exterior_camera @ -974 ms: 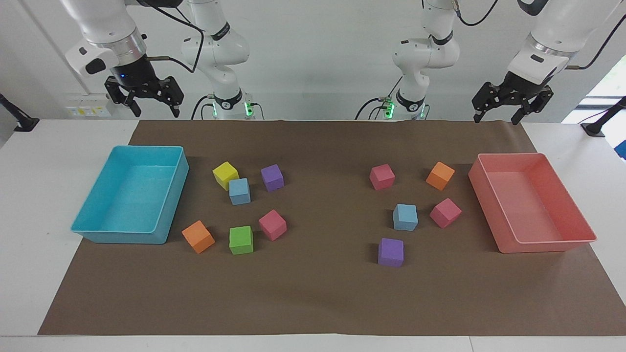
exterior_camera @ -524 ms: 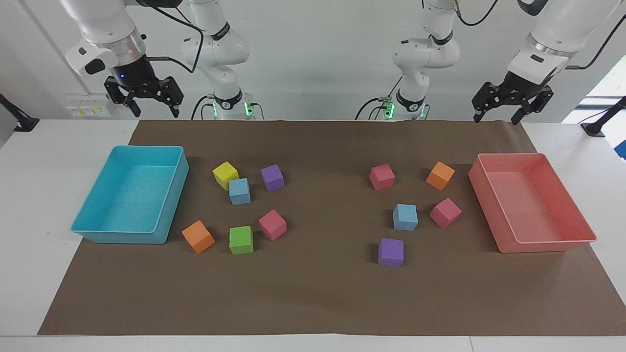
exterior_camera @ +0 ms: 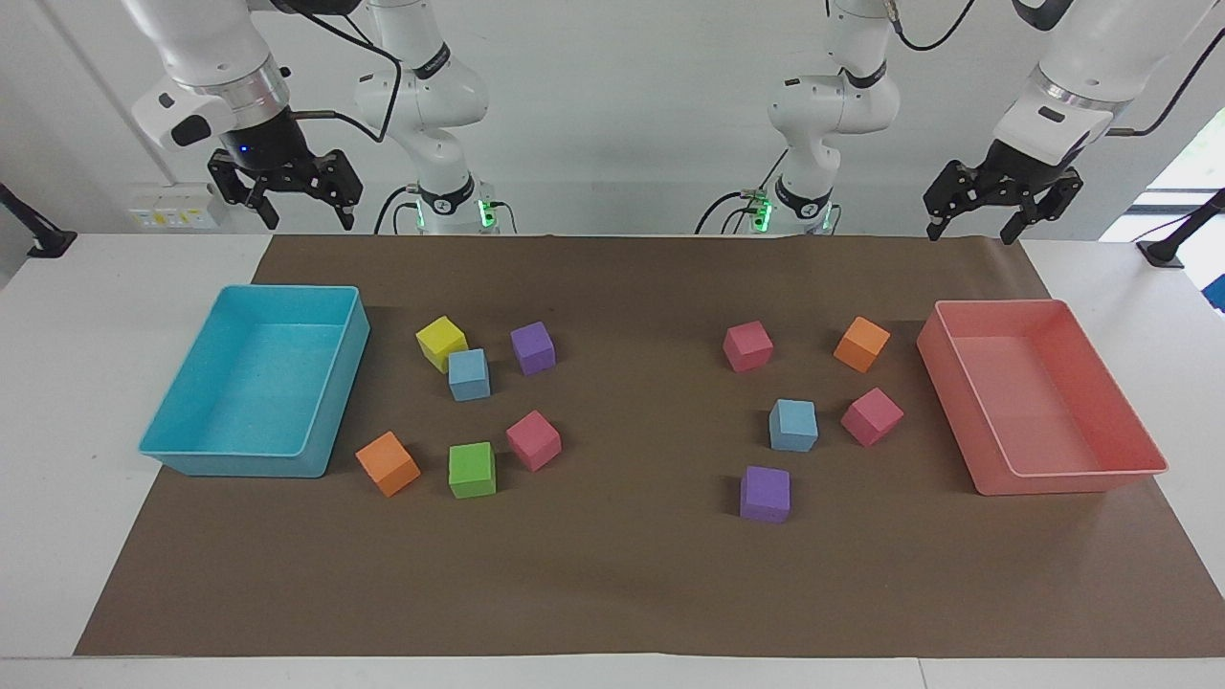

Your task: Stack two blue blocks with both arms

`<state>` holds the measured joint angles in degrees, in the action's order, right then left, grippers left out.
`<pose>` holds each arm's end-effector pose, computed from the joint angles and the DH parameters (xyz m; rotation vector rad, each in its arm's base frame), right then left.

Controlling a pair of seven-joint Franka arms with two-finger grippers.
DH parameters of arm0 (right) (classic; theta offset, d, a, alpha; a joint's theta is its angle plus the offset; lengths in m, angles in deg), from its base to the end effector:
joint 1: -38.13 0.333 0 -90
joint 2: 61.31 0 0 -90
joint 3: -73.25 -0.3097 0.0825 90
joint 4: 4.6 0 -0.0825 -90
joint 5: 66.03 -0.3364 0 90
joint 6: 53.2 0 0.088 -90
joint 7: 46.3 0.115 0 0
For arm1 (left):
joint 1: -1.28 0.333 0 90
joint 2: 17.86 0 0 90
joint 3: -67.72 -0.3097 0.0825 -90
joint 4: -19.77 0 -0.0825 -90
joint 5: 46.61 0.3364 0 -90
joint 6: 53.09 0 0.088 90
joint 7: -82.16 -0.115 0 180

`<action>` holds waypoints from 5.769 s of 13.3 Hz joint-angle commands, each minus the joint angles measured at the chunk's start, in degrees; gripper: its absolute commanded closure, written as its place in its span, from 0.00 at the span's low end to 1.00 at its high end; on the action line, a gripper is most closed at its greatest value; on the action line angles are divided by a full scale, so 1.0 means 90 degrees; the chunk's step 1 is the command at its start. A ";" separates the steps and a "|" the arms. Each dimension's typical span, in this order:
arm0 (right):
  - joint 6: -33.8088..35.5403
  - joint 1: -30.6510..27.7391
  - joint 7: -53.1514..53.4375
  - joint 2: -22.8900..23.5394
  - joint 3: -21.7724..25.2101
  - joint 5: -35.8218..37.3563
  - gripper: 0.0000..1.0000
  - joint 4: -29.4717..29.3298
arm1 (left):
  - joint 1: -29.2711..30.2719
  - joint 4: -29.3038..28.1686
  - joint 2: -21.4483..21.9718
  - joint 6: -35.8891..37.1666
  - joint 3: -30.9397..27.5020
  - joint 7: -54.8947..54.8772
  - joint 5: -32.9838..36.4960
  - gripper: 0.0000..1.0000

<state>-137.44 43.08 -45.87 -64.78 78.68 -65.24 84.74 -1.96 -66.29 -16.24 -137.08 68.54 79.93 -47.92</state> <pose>0.4779 -0.0074 0.6360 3.1332 -0.0263 -0.0450 0.4862 -0.0375 0.6440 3.1145 -0.1747 -0.0128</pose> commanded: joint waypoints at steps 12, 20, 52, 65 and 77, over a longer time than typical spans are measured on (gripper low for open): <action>-0.2629 0.0984 0.0050 0.0660 -0.0095 0.0001 0.00 0.2072 | 0.0000 -0.0068 0.0103 -0.0091 -0.0002 0.0003 -0.0040 0.00; -0.4495 0.1199 0.0050 0.1128 -0.0105 -0.0048 0.00 0.3480 | -0.0010 -0.0087 0.0113 0.0026 0.0037 0.0012 -0.0040 0.00; -0.4842 0.1199 0.0118 0.1246 -0.0115 -0.0604 1.00 0.3796 | -0.0010 -0.0243 0.0191 -0.0033 0.0066 -0.0056 -0.0050 0.00; -0.3805 0.1939 0.1445 0.1508 -0.0125 -0.0507 1.00 0.1970 | -0.0001 -0.0243 0.0191 -0.0052 0.0056 -0.0066 -0.0050 0.00; -0.3979 0.3337 0.4015 0.3804 -0.0427 -0.0663 1.00 -0.0298 | 0.0019 -0.0224 0.0182 -0.0159 0.0056 -0.0075 -0.0040 0.00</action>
<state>-172.63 73.55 -10.36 -32.13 75.56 -69.83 84.08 -1.98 -66.56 -16.21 -137.14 69.13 79.93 -47.93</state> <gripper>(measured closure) 0.471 0.000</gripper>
